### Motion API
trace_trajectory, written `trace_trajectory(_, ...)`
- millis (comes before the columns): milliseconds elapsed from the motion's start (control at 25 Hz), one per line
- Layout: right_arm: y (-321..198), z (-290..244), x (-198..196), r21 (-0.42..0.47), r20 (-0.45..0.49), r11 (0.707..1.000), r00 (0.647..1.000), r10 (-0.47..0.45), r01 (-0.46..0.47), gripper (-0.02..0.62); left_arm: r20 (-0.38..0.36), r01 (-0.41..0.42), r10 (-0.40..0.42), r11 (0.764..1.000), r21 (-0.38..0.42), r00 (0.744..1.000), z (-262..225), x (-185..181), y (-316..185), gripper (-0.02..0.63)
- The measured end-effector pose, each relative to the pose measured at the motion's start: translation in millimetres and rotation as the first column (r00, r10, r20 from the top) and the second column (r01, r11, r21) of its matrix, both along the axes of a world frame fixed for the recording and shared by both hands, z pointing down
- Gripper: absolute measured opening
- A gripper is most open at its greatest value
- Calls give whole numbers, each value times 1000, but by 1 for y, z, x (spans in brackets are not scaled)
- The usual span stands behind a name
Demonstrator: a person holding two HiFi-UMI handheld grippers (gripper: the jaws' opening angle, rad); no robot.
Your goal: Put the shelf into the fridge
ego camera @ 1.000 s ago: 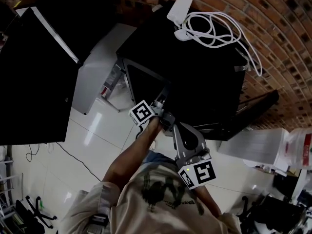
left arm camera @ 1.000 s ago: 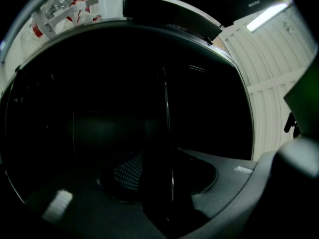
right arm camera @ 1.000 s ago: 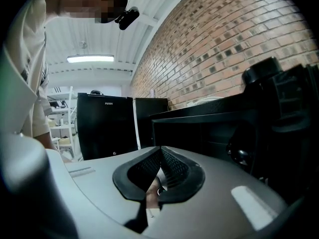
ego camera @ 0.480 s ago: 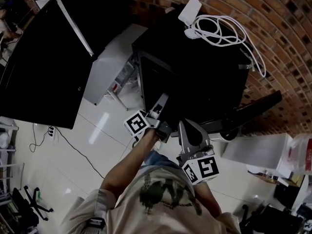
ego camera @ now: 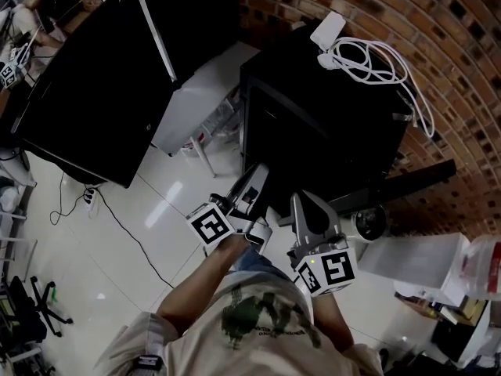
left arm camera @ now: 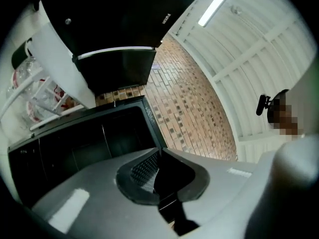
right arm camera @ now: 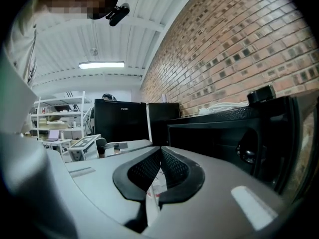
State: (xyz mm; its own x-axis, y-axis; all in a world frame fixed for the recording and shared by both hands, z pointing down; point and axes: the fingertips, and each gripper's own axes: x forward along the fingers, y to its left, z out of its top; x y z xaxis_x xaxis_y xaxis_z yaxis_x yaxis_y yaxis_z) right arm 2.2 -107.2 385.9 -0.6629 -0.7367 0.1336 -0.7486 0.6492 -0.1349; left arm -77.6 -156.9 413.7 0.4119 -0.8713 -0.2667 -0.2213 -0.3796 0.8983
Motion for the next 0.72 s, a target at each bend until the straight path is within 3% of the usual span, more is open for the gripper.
trace_trajectory(120,7,-2,-1,1,5,1000,1000,-9,9,0,49,27,-27,1000,11,998,-6,-9,17,0)
trace_trajectory(280,18,-3,-2,-6,4,1000,1000,-19,19,0,-17,29,-29,1000,-6,999,-8,-10,39,0)
trace_trajectory(520,28,-1,5,-4,-23,1000,1000,-9,9,0,21,26,-25,999,-35,999,-4,-1,59,0)
trace_trajectory(720,31,-2,7,5,-24,1000,1000,2,-2,0,-52,-13,11,999,-35,999,-4,8,61,0)
